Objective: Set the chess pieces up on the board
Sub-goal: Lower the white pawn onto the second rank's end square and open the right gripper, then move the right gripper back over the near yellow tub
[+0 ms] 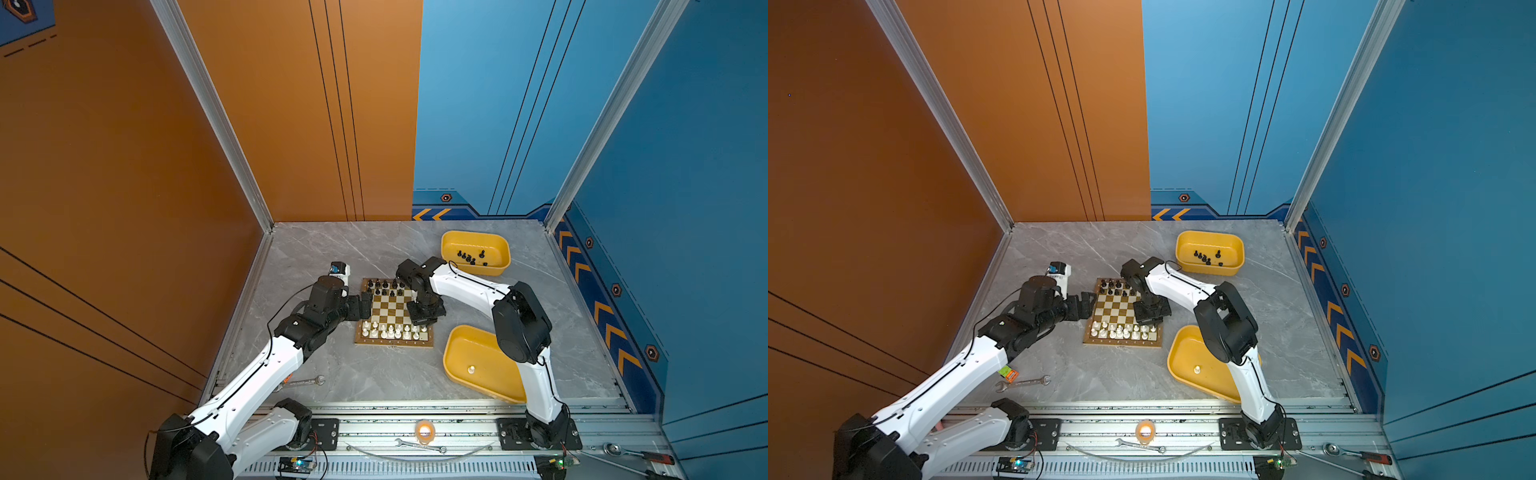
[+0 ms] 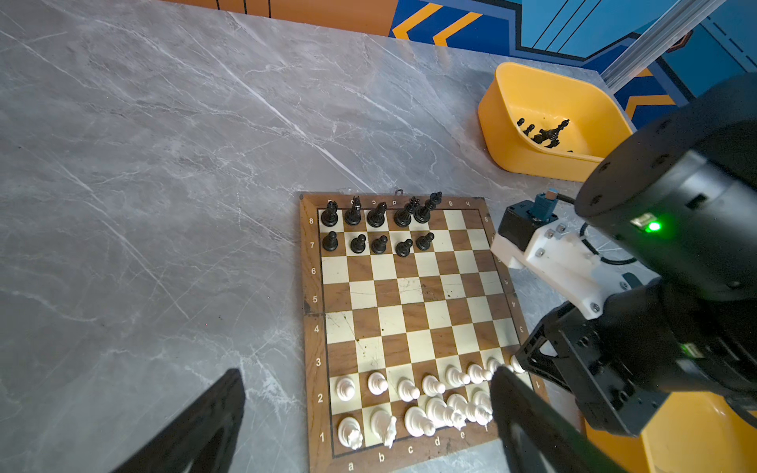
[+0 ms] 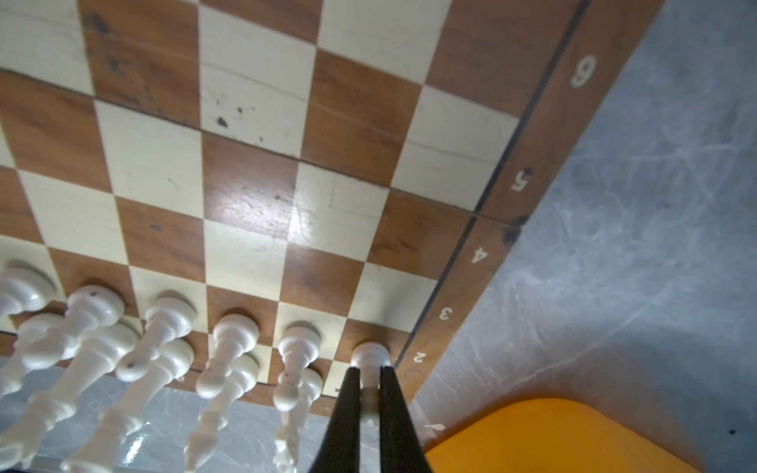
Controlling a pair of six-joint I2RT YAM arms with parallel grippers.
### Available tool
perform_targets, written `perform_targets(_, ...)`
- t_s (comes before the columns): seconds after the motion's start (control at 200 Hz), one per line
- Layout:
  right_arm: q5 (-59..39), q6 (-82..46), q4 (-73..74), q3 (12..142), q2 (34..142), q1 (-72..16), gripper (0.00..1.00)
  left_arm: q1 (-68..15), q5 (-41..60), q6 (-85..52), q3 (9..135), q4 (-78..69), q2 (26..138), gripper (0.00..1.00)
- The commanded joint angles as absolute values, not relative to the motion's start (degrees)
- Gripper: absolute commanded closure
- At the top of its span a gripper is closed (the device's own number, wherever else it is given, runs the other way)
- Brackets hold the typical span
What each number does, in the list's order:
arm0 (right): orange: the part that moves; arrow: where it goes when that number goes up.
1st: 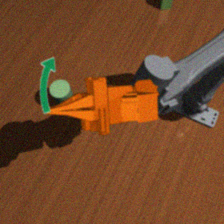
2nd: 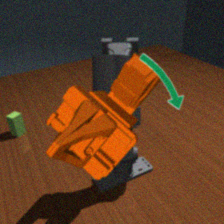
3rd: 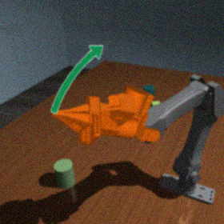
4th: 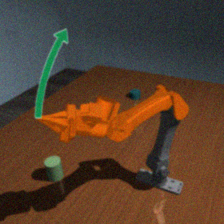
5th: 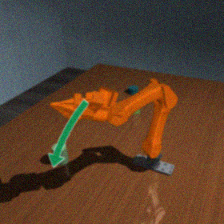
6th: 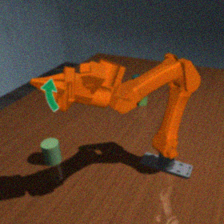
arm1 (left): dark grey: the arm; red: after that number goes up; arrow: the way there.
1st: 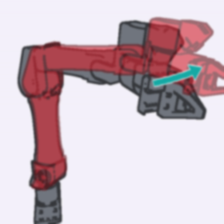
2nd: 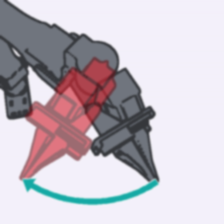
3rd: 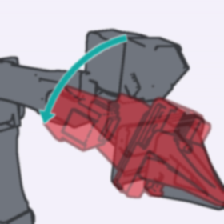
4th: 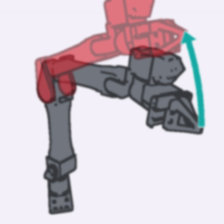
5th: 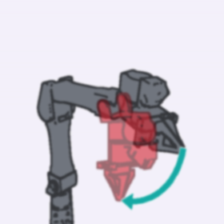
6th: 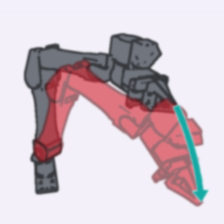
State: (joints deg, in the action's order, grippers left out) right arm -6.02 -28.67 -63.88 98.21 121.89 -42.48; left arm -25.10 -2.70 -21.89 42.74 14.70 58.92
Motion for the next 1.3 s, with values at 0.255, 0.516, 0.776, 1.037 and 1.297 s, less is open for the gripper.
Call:
perform_targets(0.255, -6.6, -27.8, -62.8, 98.7, 123.0, -42.5, 0.83, -24.6, -1.8, -21.1, 42.6, 15.7, 57.5, 0.06)
perform_targets(0.516, -5.8, -27.7, -62.5, 99.5, 122.0, -42.0, 0.73, -24.5, -1.9, -21.3, 42.5, 15.4, 57.4, 0.06)
perform_targets(0.776, -4.0, -27.6, -62.6, 100.3, 119.1, -40.6, 0.72, -24.5, -1.8, -20.8, 42.8, 14.7, 57.2, 0.05)
perform_targets(1.037, -0.5, -29.3, -62.5, 95.6, 108.4, -38.8, 0.71, -25.2, 0.2, -20.3, 44.8, 12.6, 60.1, 0.05)
perform_targets(1.297, 0.8, -35.1, -60.3, 75.5, 92.4, -39.8, 0.74, -33.7, -1.0, -20.9, 47.8, 11.3, 65.5, 0.05)
